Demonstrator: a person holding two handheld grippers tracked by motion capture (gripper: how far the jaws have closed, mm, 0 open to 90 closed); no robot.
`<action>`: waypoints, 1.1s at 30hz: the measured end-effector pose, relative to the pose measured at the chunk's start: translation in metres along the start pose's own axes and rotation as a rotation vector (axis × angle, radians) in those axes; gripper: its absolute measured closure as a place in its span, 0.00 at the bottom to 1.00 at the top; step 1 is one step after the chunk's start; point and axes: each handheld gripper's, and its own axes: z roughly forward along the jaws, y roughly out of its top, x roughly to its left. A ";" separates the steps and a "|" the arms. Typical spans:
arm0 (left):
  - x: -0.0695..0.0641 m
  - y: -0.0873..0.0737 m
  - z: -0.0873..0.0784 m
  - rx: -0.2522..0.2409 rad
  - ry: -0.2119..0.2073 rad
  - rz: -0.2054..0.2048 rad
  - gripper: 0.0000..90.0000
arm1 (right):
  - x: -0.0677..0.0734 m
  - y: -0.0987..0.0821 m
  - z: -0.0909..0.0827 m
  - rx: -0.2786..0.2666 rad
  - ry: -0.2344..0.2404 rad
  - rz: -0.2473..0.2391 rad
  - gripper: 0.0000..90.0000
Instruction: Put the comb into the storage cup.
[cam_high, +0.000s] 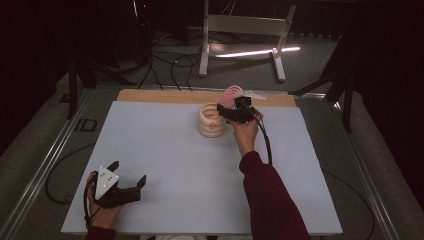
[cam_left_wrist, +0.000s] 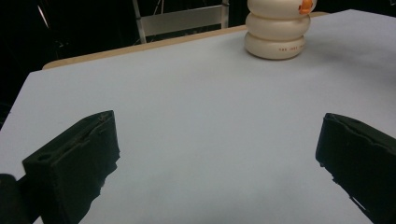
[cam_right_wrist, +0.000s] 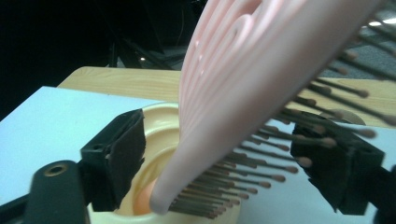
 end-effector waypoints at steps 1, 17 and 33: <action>0.000 0.000 0.000 0.000 0.000 0.000 0.00 | 0.000 0.000 -0.001 0.005 0.003 -0.008 0.17; -0.001 0.000 0.001 0.001 0.003 0.003 0.00 | -0.014 -0.010 -0.023 0.030 0.038 -0.043 0.13; -0.002 0.001 0.001 0.005 -0.001 0.005 0.00 | -0.013 -0.021 -0.042 0.052 0.048 -0.124 0.11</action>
